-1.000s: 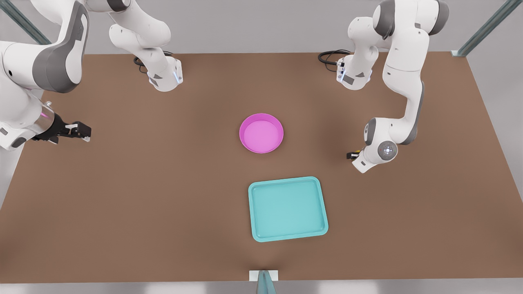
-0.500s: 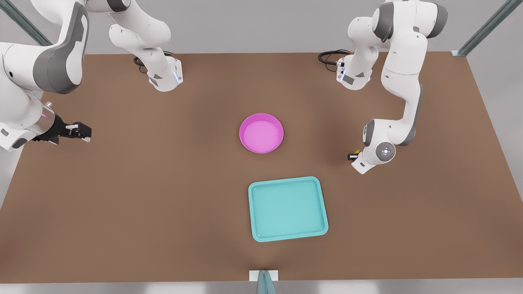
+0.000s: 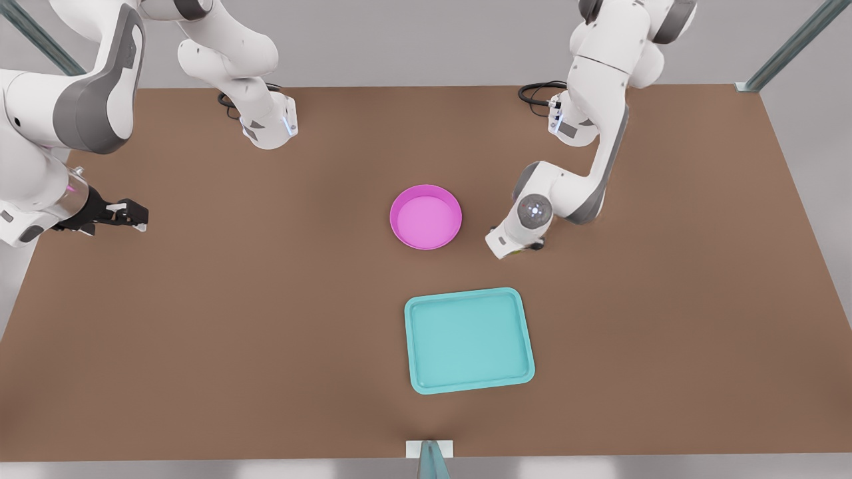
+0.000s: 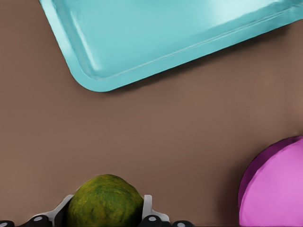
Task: Place the orange on the plate with the left arm and the plate on the tray with the right arm
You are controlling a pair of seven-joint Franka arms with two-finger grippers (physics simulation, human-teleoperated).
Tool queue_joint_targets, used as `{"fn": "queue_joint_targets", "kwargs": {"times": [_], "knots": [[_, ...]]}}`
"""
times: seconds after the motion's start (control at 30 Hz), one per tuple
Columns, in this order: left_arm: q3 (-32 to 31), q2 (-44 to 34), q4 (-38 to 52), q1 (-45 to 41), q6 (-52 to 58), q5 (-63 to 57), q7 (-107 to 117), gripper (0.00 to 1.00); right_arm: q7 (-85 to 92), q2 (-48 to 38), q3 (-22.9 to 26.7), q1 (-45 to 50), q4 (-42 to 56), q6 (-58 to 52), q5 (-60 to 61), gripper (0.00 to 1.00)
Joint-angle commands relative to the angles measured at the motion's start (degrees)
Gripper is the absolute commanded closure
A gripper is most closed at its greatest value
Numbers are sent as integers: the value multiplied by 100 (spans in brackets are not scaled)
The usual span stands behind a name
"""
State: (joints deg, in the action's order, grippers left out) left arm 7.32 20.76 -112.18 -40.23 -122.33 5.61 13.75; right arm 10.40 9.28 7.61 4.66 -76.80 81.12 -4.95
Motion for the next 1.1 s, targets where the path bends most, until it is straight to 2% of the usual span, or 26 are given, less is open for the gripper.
{"fn": "queue_joint_targets", "kwargs": {"times": [0.0, 0.07, 0.13, 0.27, 0.3, 0.33, 0.43, 0.5, 0.53, 0.57, 0.6, 0.67, 0.7, 0.73, 0.77, 0.8, 0.83, 0.9, 0.97, 1.07], "knots": [[-3, 227, 609, -397, 1571, 230, 2132, 40, 15, 3, 3, -1, 7, 0, 3, 0], [-3, 279, 715, -977, 1616, 572, 2448, 40, 15, 3, 3, -1, 7, -9, 3, 0], [-3, 1026, 1795, -1540, 1976, 651, 3142, 39, 15, 12, 3, -1, 7, -9, 3, 0], [-249, 1343, 2271, -1646, 2020, 863, 3503, 36, 15, 21, 3, -1, -2, -9, 3, 0], [-249, 1387, 2271, -1646, 1976, 854, 3477, 8, 6, 21, 3, -1, 7, -9, 3, 0], [-249, 1413, 2271, -1637, 1959, 854, 3486, 0, 15, 21, 3, -1, -2, -9, 3, 0], [-240, 1422, 2280, -1637, 1959, 845, 3442, 0, 15, 21, 3, -1, -2, -9, 3, 0], [391, 747, 2507, -1330, 3116, 968, 2820, 0, -29, 56, 3, 8, 7, 0, -14, 0], [1618, 517, 3252, -1163, 4810, 1056, 1356, 0, 6, 144, 3, 43, -264, -35, 3, 0], [2885, 482, 3790, -1171, 5561, 986, -87, 0, -55, 187, -5, 70, -678, 26, 283, 0], [3880, 482, 3958, -1180, 5580, 968, -951, 0, -91, 381, -5, 158, -880, 228, 591, 0], [4673, 517, 4187, -1162, 5132, 968, -1339, 0, -91, 478, -58, 272, -1715, 1370, 1066, 0], [3772, 158, 4345, -199, 5149, 942, -1313, 0, -91, 478, -93, 430, -2207, 2100, 1277, 0], [1665, -334, 4363, 1452, 5088, 57, -1322, 0, -91, 521, -146, 509, -2541, 2722, 1522, 0], [4, -633, 4206, 2664, 4869, -926, -1435, 0, -91, 557, -260, 562, -2848, 3276, 1760, 0], [-634, -1239, 3242, 3520, 3940, -1045, -1945, 0, -99, 566, -523, 571, -3375, 3988, 2023, 0], [-820, -1505, 2763, 3733, 3629, -1027, -1797, 0, -91, 548, -814, 571, -3781, 4544, 2455, 0], [-811, -1276, 3027, 3663, 4086, -1062, -1603, 0, -442, 662, -1367, 571, -3984, 4755, 2508, 0], [-767, -1232, 3027, 3663, 4051, -1062, -1542, 0, -1119, 935, -1482, 939, -3992, 5176, 2693, 0], [-750, -1320, 3027, 3654, 3927, -1080, -1603, 0, -1216, 1110, -1482, 1432, -4335, 6196, 2947, 0]]}}
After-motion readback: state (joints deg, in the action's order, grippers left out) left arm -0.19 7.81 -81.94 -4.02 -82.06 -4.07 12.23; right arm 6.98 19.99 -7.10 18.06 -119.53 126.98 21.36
